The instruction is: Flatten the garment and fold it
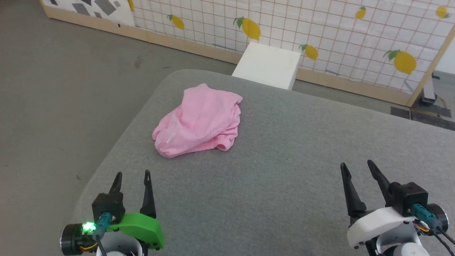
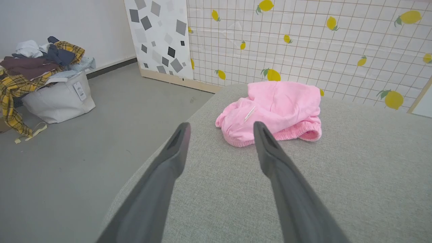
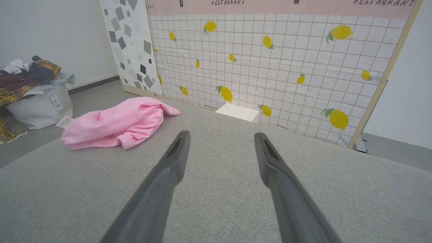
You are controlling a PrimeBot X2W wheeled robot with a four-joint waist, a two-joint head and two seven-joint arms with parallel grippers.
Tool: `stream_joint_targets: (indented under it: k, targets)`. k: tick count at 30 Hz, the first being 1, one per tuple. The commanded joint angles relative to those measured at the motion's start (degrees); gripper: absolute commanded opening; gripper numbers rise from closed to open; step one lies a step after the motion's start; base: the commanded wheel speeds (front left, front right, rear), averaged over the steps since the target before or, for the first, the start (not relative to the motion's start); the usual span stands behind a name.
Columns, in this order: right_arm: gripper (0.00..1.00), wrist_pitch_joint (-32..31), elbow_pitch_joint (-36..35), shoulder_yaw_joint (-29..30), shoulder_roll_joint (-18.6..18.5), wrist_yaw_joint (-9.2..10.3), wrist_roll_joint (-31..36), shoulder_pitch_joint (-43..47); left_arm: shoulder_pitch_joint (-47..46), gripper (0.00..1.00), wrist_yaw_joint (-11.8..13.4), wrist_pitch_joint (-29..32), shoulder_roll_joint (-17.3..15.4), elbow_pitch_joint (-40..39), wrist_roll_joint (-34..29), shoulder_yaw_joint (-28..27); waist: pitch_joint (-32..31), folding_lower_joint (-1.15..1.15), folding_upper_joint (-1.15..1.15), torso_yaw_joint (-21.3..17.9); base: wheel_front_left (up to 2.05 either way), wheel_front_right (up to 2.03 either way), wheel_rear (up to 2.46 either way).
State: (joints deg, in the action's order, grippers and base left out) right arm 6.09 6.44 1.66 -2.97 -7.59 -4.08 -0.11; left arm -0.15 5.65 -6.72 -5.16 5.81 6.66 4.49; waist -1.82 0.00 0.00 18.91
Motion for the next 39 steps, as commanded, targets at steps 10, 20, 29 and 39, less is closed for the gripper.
stream_joint_targets:
  k: [10,20,29,39]
  targets:
    - [1.00,1.3,1.2,0.2,0.0,0.06,-0.9,-1.7,-1.3,1.00,1.7,-1.6,-0.8,1.2,2.2,1.1,-0.2,0.00,0.00,3.4,0.00,0.00,0.00]
    - [1.00,2.0,1.8,0.5,0.1,0.06,-1.2,-2.3,-1.8,1.00,2.8,-2.8,-1.0,2.3,3.7,2.0,-0.2,0.00,0.00,6.4,0.00,0.00,0.00]
    - [1.00,2.6,2.4,0.5,0.1,0.07,-1.7,-2.5,-2.1,1.00,3.8,-4.0,-1.4,3.2,4.9,2.8,-0.1,0.00,0.00,9.0,0.00,0.00,0.00]
    - [1.00,3.5,2.9,1.0,0.1,0.08,-2.3,-2.9,-2.9,1.00,4.9,-5.2,-1.7,4.2,6.2,3.7,0.3,0.00,0.00,11.9,0.00,0.00,0.00]
